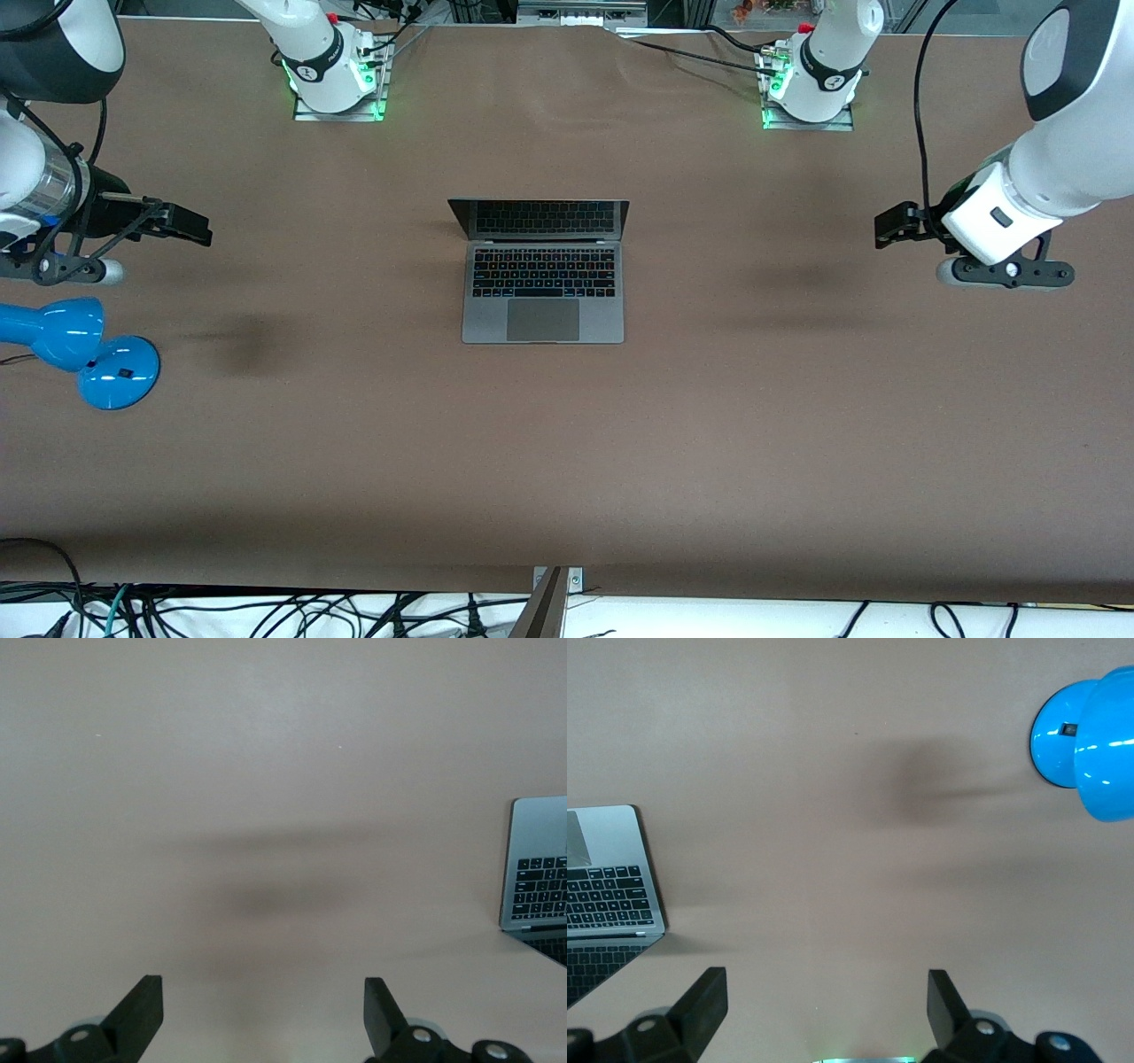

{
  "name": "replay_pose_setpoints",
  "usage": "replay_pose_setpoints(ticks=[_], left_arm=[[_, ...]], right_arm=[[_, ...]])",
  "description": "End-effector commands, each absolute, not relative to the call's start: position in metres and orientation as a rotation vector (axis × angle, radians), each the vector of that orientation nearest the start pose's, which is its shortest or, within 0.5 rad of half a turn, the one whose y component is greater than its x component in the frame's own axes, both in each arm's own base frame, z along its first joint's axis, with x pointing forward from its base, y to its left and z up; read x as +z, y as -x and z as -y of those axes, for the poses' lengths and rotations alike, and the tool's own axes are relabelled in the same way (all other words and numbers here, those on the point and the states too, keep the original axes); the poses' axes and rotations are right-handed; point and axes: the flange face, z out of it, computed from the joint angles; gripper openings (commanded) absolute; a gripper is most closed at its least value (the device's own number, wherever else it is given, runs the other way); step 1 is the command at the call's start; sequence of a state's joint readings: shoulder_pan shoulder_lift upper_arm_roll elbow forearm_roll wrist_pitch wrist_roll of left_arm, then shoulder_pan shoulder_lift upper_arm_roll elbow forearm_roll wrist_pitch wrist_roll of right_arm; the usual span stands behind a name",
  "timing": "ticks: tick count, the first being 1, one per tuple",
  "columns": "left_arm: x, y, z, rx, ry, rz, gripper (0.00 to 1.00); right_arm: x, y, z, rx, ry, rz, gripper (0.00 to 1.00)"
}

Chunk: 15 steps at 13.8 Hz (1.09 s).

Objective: Close laptop with both arms from behind
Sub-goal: 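Move both grippers from rest toward the open silver laptop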

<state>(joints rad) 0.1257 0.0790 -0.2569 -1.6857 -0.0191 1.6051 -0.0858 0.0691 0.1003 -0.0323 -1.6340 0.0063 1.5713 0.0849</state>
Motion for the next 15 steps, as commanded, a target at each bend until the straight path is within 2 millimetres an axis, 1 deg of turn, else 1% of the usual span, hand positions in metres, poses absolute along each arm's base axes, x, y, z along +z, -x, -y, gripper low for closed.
replay_pose_setpoints(ticks=[1, 2, 3, 5, 6, 7, 8, 9, 10, 11, 12, 14, 15], left_arm=[[0.529, -0.565, 0.092, 0.280, 3.193, -0.125, 1.00], [0.525, -0.562, 0.102, 0.314, 3.185, -0.158, 1.00], [0.524, -0.558, 0.108, 0.351, 3.176, -0.176, 1.00], [0.521, -0.553, 0.119, 0.398, 3.168, -0.213, 1.00], [0.518, -0.550, 0.127, 0.438, 3.174, -0.225, 1.00], [0.516, -0.546, 0.131, 0.478, 3.174, -0.238, 1.00], [0.515, -0.539, 0.147, 0.511, 3.160, -0.276, 1.00], [0.513, -0.530, 0.167, 0.534, 3.143, -0.275, 1.00], [0.512, -0.520, 0.190, 0.551, 3.124, -0.196, 1.00], [0.510, -0.510, 0.214, 0.564, 3.104, -0.141, 1.00], [0.506, -0.501, 0.232, 0.575, 3.089, -0.138, 1.00], [0.502, -0.491, 0.256, 0.589, 3.071, -0.101, 1.00], [0.496, -0.485, 0.270, 0.620, 3.067, -0.084, 1.00]], right_arm=[[0.528, -0.569, -0.022, 0.268, 3.108, 0.050, 1.00], [0.513, -0.568, -0.024, 0.278, 3.093, 0.117, 1.00], [0.500, -0.568, -0.033, 0.274, 3.040, 0.172, 1.00], [0.478, -0.562, -0.050, 0.314, 2.892, 0.185, 1.00], [0.471, -0.560, -0.062, 0.334, 2.850, 0.195, 1.00], [0.463, -0.558, -0.084, 0.360, 2.824, 0.237, 1.00], [0.458, -0.556, -0.101, 0.378, 2.814, 0.276, 1.00], [0.450, -0.554, -0.118, 0.403, 2.810, 0.296, 1.00], [0.442, -0.552, -0.138, 0.429, 2.803, 0.329, 0.99], [0.439, -0.550, -0.148, 0.449, 2.800, 0.304, 0.86], [0.436, -0.548, -0.159, 0.467, 2.796, 0.253, 0.75], [0.435, -0.543, -0.181, 0.508, 2.810, 0.138, 0.52], [0.432, -0.539, -0.194, 0.534, 2.815, 0.093, 0.46]])
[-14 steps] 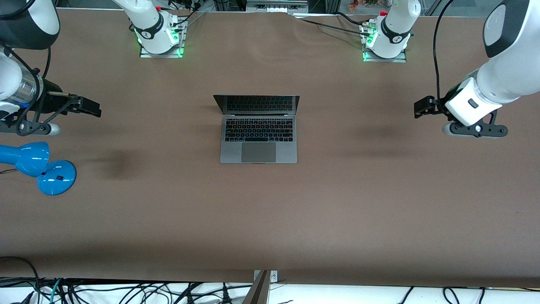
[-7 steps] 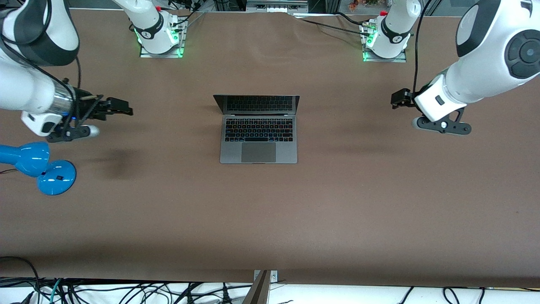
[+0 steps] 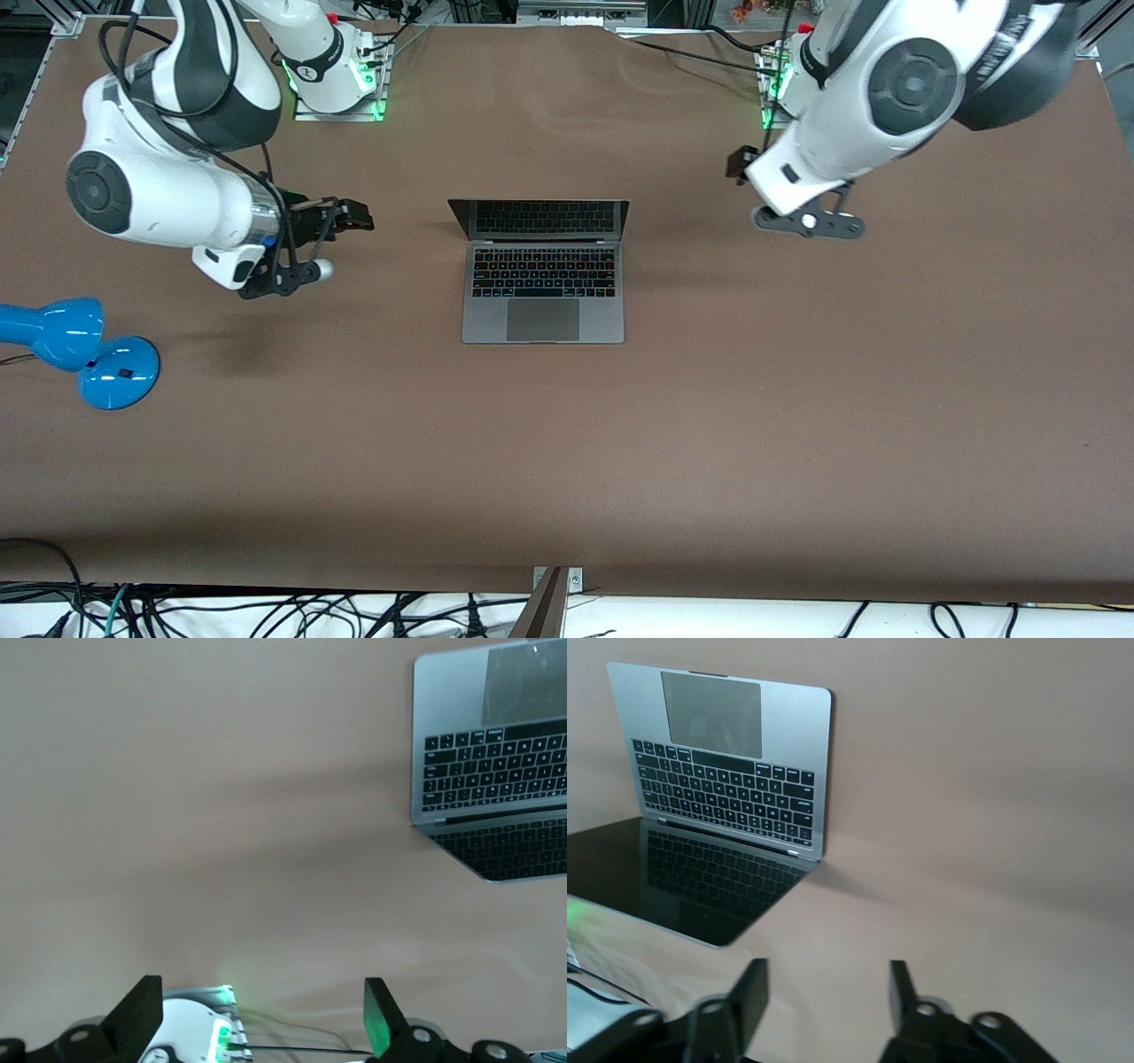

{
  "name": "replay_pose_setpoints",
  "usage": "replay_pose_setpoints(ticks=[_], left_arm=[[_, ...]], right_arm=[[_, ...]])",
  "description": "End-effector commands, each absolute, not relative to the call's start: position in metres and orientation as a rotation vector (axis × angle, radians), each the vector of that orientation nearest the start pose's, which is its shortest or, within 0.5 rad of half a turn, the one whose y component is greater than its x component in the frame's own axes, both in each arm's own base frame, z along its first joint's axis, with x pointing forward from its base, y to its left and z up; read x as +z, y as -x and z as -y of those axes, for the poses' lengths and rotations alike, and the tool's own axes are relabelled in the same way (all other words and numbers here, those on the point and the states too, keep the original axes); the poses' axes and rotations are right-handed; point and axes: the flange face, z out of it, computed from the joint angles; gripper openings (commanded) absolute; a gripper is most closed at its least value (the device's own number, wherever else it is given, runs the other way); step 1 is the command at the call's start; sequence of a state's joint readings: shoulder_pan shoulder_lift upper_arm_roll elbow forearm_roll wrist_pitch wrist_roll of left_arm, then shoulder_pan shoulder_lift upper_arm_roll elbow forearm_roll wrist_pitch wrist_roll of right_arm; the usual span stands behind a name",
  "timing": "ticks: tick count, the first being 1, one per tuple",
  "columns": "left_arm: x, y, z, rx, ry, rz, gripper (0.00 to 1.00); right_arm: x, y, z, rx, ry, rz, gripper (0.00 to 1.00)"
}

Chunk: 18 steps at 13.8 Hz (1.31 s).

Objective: Close laptop with both arms from behind
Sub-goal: 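Bring both grippers behind the laptop screen at its two sides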

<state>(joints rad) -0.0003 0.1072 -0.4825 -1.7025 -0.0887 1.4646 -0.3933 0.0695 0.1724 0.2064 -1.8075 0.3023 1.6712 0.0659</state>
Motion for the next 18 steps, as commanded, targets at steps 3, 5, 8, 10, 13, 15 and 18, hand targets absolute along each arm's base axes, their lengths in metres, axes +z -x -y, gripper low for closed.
replay_pose_setpoints(ticks=[3, 5, 8, 10, 13, 15, 18], left_arm=[[0.460, -0.478, 0.302, 0.790, 3.044, 0.059, 1.00], [0.442, -0.473, 0.321, 0.830, 3.017, 0.083, 1.00], [0.414, -0.453, 0.357, 0.885, 2.948, 0.129, 0.97], [0.402, -0.447, 0.373, 0.894, 2.929, 0.193, 0.86], [0.401, -0.438, 0.390, 0.937, 2.934, 0.276, 0.34], [0.396, -0.436, 0.398, 0.971, 2.951, 0.286, 0.05], [0.374, -0.431, 0.418, 0.984, 2.969, 0.264, 0.00]], right_arm=[[0.428, -0.523, -0.235, 0.642, 2.784, -0.064, 0.25], [0.422, -0.506, -0.266, 0.706, 2.801, -0.101, 0.17], [0.409, -0.492, -0.295, 0.767, 2.818, -0.112, 0.09], [0.398, -0.483, -0.306, 0.820, 2.825, -0.095, 0.08], [0.382, -0.472, -0.309, 0.931, 2.826, -0.073, 0.08], [0.374, -0.469, -0.311, 0.982, 2.820, -0.052, 0.08], [0.363, -0.463, -0.319, 1.028, 2.818, -0.018, 0.08]])
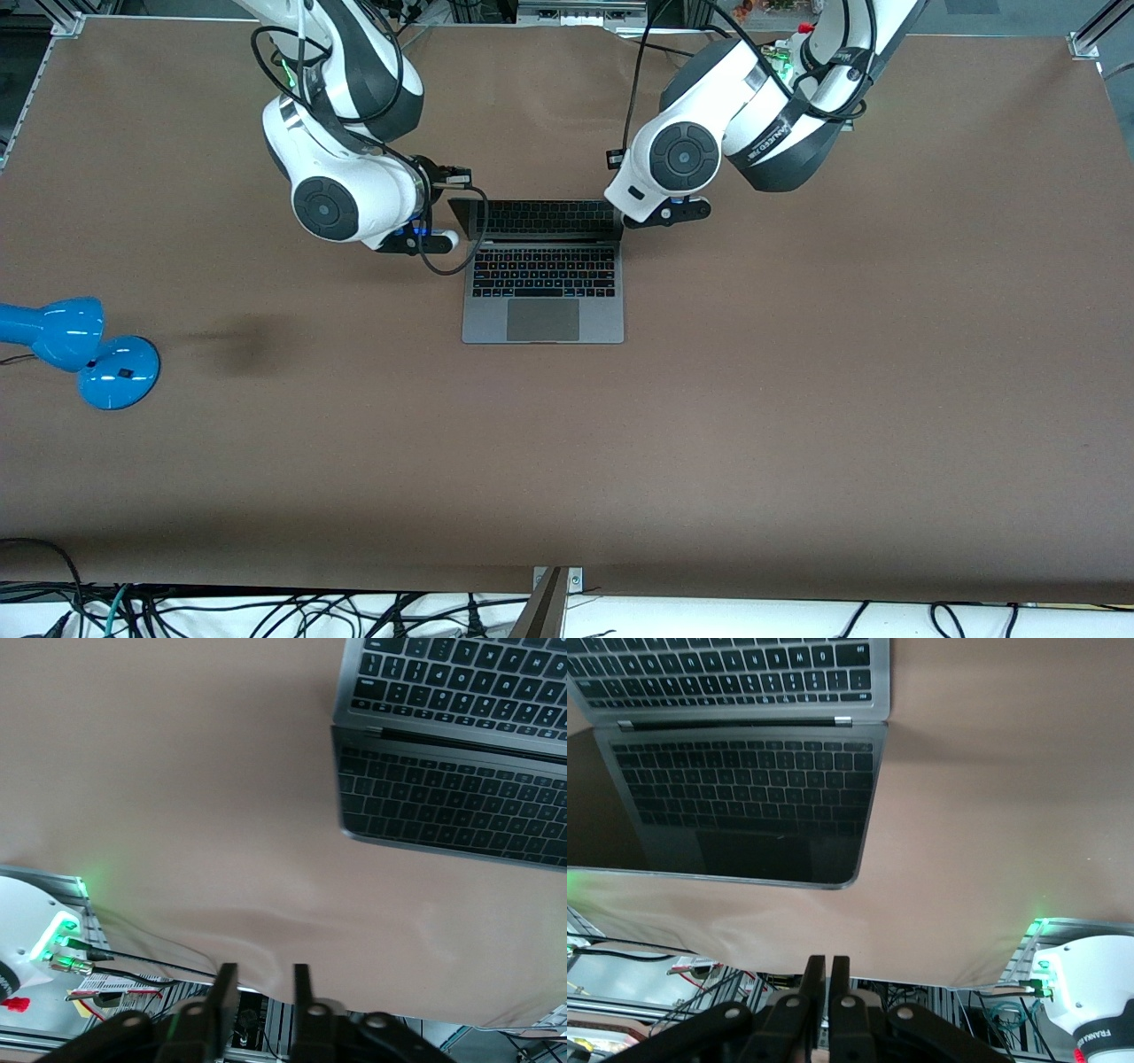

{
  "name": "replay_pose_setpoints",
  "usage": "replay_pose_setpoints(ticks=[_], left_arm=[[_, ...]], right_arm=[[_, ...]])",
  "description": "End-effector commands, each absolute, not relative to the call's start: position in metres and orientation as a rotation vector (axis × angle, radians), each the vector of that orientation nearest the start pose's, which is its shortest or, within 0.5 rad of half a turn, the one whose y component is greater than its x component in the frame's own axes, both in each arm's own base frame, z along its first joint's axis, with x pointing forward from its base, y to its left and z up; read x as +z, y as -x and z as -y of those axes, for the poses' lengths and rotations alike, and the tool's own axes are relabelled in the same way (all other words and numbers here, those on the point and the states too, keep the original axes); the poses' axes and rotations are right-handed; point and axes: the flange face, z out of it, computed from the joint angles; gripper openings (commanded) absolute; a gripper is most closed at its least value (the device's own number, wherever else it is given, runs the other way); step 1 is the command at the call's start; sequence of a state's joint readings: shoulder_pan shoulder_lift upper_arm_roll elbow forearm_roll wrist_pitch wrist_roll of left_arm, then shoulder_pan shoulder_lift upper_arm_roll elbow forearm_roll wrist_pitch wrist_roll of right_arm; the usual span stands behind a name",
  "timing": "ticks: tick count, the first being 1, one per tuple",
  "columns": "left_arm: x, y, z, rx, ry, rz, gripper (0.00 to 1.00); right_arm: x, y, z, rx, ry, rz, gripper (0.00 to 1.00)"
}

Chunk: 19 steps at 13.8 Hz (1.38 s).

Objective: Close laptop with both arms from behind
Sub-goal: 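Bring both grippers behind the laptop screen at its two sides, then push the screen back edge forward with both grippers, tilting it down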

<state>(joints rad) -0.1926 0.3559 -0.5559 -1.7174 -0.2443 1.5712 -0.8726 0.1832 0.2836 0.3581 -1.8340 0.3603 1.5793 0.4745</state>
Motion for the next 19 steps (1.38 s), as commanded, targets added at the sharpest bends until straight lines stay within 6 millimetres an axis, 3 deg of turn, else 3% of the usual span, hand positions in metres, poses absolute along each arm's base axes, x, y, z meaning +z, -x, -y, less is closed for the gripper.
replay_pose_setpoints(ticks=[1, 11, 19], left_arm=[[0.366, -0.429, 0.424, 0.995, 2.972, 0.258, 0.00], [0.328, -0.438, 0.442, 1.026, 3.004, 0.390, 0.00], [0.327, -0.449, 0.445, 1.010, 3.029, 0.397, 0.00]], right_arm=[[0.360, -0.461, -0.321, 1.033, 2.819, -0.014, 0.08], [0.345, -0.474, -0.326, 0.917, 2.847, -0.013, 0.08], [0.343, -0.488, -0.320, 0.809, 2.873, 0.002, 0.08]])
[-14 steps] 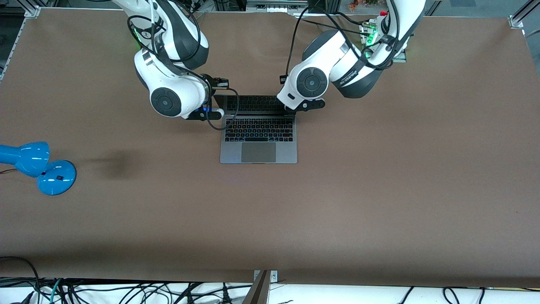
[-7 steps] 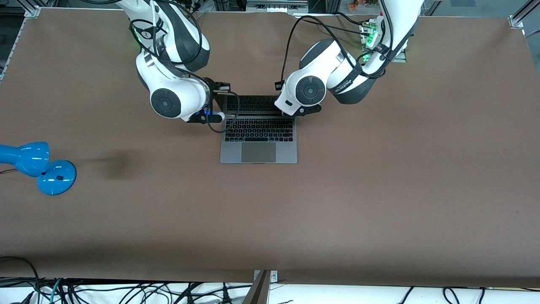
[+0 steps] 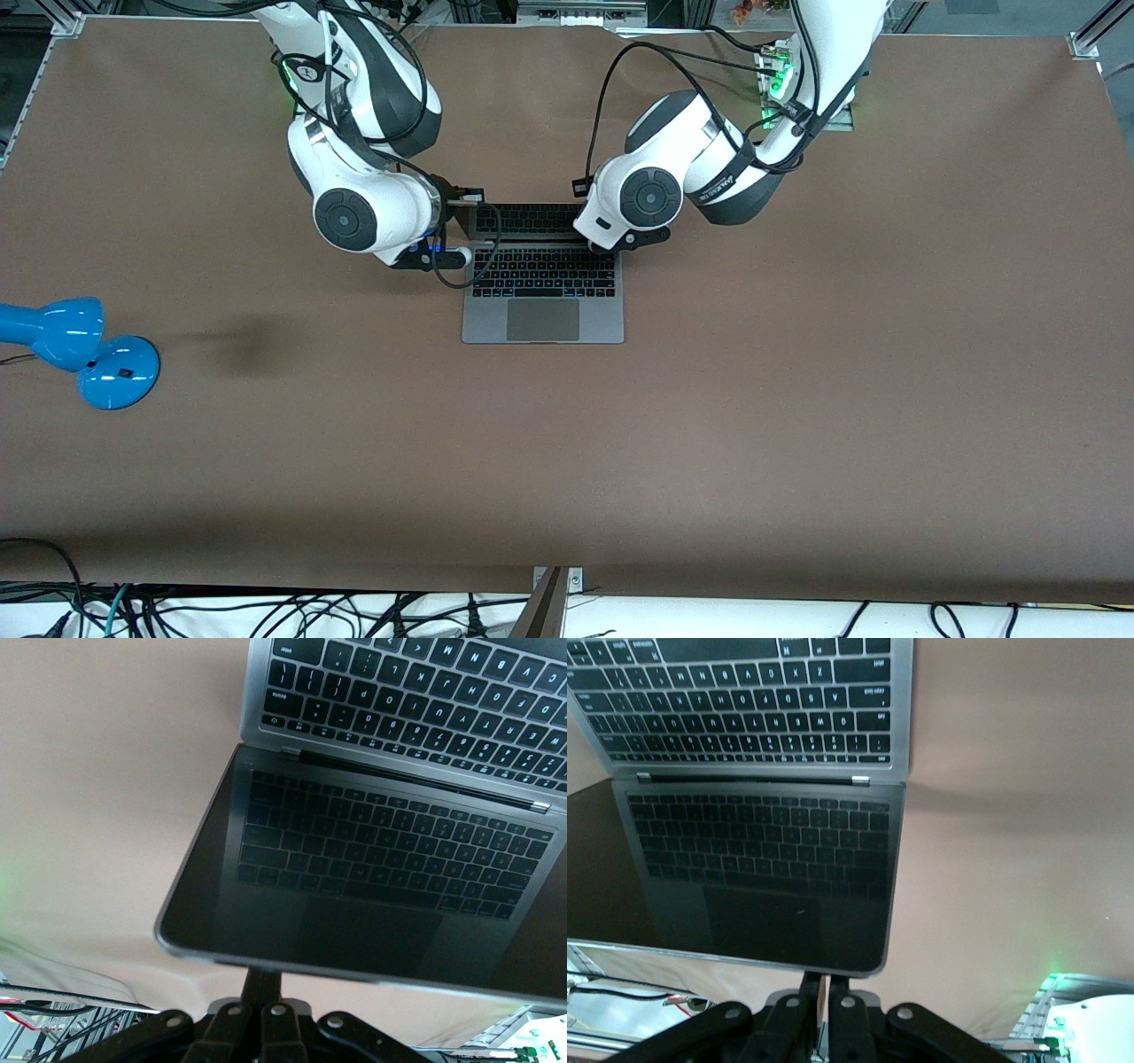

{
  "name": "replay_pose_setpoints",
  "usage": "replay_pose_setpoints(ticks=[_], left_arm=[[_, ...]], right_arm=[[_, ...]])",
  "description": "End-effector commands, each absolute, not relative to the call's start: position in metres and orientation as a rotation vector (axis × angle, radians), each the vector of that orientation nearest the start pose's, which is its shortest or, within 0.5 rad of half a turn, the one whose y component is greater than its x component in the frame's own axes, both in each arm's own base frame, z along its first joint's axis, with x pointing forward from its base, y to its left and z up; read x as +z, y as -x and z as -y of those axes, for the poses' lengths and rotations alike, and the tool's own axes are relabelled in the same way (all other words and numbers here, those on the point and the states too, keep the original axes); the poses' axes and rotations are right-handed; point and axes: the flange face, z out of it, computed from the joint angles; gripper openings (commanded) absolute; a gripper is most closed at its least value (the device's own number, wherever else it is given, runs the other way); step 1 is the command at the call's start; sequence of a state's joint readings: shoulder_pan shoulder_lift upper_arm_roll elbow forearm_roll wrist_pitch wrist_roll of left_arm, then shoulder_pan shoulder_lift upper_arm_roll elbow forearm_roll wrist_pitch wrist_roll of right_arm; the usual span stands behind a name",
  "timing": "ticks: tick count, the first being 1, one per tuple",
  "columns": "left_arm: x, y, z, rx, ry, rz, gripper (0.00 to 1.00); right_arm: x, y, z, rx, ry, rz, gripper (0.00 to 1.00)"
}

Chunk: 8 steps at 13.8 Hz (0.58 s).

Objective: Close laptop with both arms from behind
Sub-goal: 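Push the screen back edge forward with both grippers, tilting it down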

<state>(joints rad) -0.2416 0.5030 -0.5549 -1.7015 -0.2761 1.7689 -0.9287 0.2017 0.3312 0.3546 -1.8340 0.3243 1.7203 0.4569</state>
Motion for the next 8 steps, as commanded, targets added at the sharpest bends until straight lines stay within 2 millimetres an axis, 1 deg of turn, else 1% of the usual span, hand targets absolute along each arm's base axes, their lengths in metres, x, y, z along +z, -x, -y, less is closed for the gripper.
replay_pose_setpoints(ticks=[1, 4, 6, 7, 8], left_arm=[[0.325, -0.450, 0.445, 1.014, 3.027, 0.400, 0.00], [0.322, -0.461, 0.445, 1.022, 3.038, 0.415, 0.00], [0.318, -0.472, 0.441, 1.022, 3.043, 0.442, 0.00], [0.314, -0.475, 0.441, 1.023, 3.040, 0.441, 0.00], [0.313, -0.478, 0.440, 0.995, 3.039, 0.431, 0.00]], right_arm=[[0.343, -0.490, -0.319, 0.800, 2.874, -0.001, 0.08], [0.343, -0.498, -0.319, 0.737, 2.885, -0.003, 0.08], [0.343, -0.501, -0.319, 0.715, 2.887, -0.006, 0.08], [0.343, -0.501, -0.319, 0.711, 2.887, -0.007, 0.08], [0.343, -0.502, -0.319, 0.707, 2.886, -0.008, 0.08]])
